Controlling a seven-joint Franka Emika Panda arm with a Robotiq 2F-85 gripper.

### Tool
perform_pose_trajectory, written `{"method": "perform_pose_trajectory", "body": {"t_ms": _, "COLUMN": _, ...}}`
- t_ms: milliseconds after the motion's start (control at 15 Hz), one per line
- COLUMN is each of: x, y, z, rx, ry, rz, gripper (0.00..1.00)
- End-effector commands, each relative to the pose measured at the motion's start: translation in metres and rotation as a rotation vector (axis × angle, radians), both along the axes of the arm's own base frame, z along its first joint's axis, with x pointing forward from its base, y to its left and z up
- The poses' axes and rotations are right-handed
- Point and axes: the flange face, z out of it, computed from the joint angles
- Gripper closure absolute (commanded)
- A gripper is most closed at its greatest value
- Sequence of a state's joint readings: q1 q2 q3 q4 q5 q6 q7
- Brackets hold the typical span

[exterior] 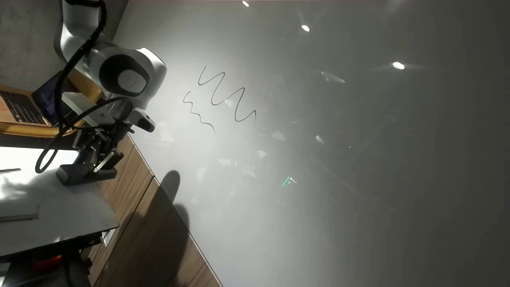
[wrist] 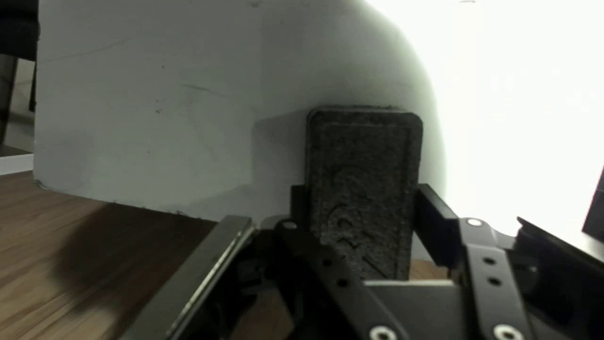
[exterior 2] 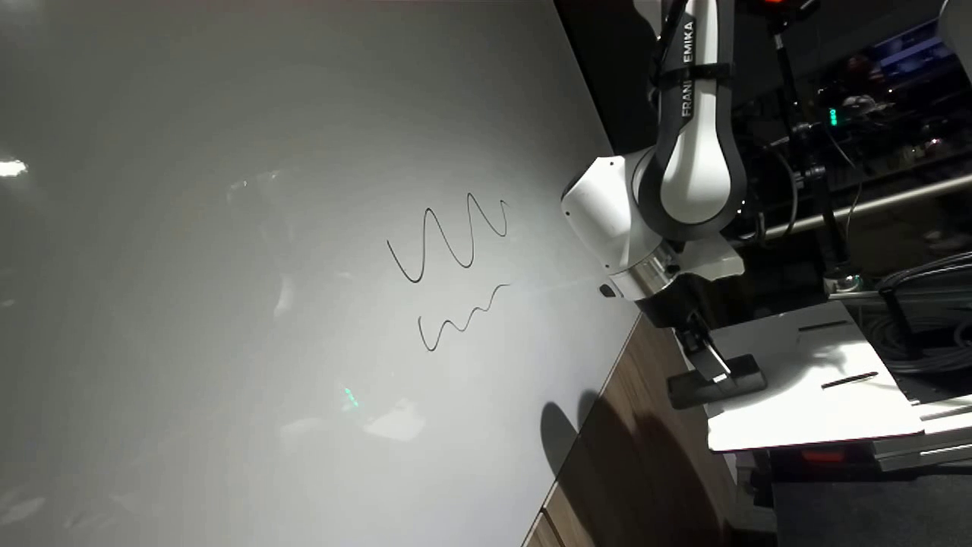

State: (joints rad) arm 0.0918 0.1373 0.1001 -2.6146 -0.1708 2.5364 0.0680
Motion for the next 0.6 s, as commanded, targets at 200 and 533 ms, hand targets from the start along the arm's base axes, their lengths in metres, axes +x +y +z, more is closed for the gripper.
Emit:
{"method": "perform_pose_trajectory", "body": {"t_ms": 200, "x": 0.006, "y": 0.006, "z": 0.018, "rx": -0.004, "ry": -0.034, "rz": 0.014, "gripper": 0.71}}
{"method": "perform_pose_trajectory", "body": {"t_ms": 533, "x": 0.023, "y": 0.003, "z": 0.092, "rx": -0.044, "ry": -0.200, "rz": -0.015, "gripper": 0.71}}
